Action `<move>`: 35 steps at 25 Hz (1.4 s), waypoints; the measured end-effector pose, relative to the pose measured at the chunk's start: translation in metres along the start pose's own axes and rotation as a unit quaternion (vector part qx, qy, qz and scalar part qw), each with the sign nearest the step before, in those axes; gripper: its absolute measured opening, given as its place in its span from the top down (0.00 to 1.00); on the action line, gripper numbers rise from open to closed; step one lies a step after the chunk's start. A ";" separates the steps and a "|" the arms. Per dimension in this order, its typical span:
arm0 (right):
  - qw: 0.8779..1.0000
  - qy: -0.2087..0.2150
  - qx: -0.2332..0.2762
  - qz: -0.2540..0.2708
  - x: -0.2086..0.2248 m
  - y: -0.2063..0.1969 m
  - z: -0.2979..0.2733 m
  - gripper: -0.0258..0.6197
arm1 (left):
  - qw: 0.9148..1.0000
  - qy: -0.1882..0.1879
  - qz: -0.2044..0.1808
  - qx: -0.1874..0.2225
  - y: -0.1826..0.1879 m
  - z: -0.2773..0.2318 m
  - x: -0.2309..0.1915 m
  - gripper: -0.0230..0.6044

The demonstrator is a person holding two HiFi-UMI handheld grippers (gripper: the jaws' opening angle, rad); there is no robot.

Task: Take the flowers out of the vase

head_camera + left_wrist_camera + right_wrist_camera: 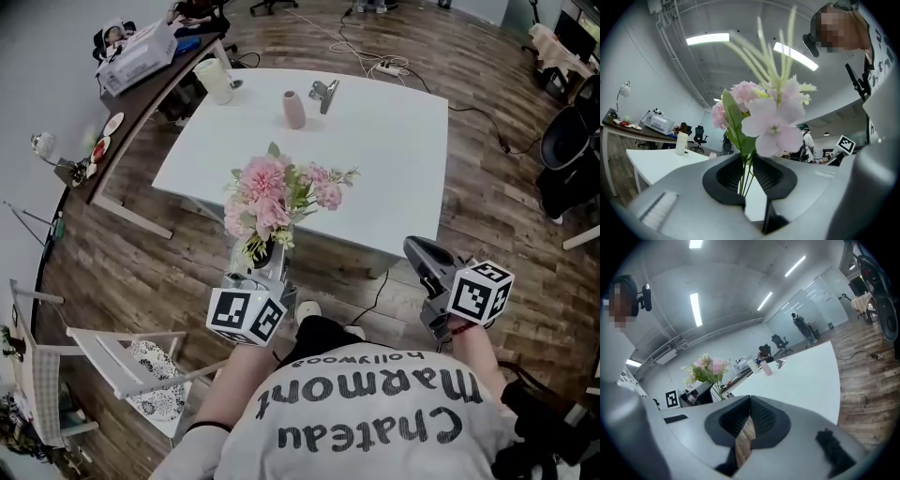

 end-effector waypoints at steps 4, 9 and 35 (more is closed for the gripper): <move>1.000 -0.006 -0.013 -0.001 -0.007 -0.011 -0.003 0.94 | 1.000 -0.004 0.018 -0.016 -0.013 0.010 0.001 0.86; 1.000 -0.020 -0.003 -0.005 -0.017 -0.015 -0.011 0.94 | 0.999 -0.027 0.024 -0.031 -0.017 0.026 -0.004 0.86; 0.994 -0.073 0.083 0.010 -0.088 -0.035 -0.039 0.94 | 0.995 -0.092 0.028 -0.019 -0.005 0.061 -0.074 0.86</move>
Point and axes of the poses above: the fingertips, and each gripper's own axes: z backward along the fingers, x to its right, y out of its top, the point moved 3 cm from there along z, backward along the fingers, and after that the axes turned 15 degrees about -z, right-handed, at the moved point
